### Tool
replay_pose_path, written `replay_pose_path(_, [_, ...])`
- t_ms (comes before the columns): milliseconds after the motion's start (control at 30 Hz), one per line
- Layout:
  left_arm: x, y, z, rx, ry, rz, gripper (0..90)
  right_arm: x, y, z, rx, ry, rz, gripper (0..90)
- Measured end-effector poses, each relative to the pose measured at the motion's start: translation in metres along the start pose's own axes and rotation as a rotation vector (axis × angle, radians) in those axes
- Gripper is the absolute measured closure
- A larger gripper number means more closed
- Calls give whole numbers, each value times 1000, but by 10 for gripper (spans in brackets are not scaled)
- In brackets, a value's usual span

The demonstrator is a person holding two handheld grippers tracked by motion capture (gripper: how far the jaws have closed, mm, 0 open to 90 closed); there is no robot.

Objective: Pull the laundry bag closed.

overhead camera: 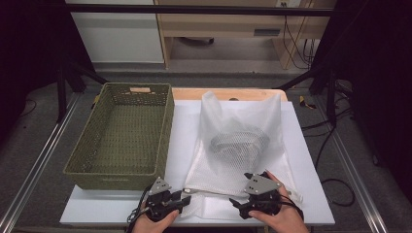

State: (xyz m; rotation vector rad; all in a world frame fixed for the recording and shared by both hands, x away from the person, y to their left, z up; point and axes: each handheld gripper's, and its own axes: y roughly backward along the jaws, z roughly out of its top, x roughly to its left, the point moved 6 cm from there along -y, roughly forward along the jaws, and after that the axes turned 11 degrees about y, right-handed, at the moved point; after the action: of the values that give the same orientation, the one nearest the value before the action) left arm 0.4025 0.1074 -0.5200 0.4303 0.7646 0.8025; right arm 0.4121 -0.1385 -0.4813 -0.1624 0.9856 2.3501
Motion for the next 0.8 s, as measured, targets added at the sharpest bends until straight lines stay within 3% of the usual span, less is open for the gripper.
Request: replay_pose_path(800, [3, 2, 4, -31, 4, 0, 721, 1, -1, 0, 5, 3, 1, 101])
